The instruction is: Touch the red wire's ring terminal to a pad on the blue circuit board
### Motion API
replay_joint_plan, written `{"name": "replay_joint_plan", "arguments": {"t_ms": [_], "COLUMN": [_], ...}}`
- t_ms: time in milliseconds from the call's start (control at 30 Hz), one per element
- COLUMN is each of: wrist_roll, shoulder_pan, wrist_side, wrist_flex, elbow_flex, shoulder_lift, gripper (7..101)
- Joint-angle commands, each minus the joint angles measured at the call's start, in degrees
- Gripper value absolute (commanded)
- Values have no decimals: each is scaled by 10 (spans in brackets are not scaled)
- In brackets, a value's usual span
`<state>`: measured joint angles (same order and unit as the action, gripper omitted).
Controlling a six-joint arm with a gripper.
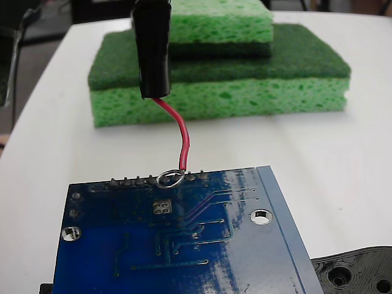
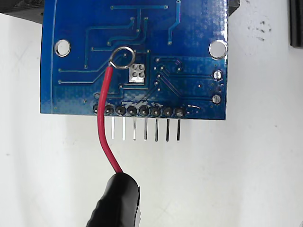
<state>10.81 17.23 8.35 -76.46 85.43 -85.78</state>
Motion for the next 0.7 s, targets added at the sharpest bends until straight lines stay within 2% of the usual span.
{"name": "replay_joint_plan", "arguments": {"t_ms": [33, 700], "wrist_roll": [0, 0], "shoulder_pan": [1, 7], "wrist_side": [-2, 4], "wrist_flex": [-1, -1], "elbow_flex": [-7, -2], "shoulder_lift": [-1, 11], "gripper": [1003, 1003]}}
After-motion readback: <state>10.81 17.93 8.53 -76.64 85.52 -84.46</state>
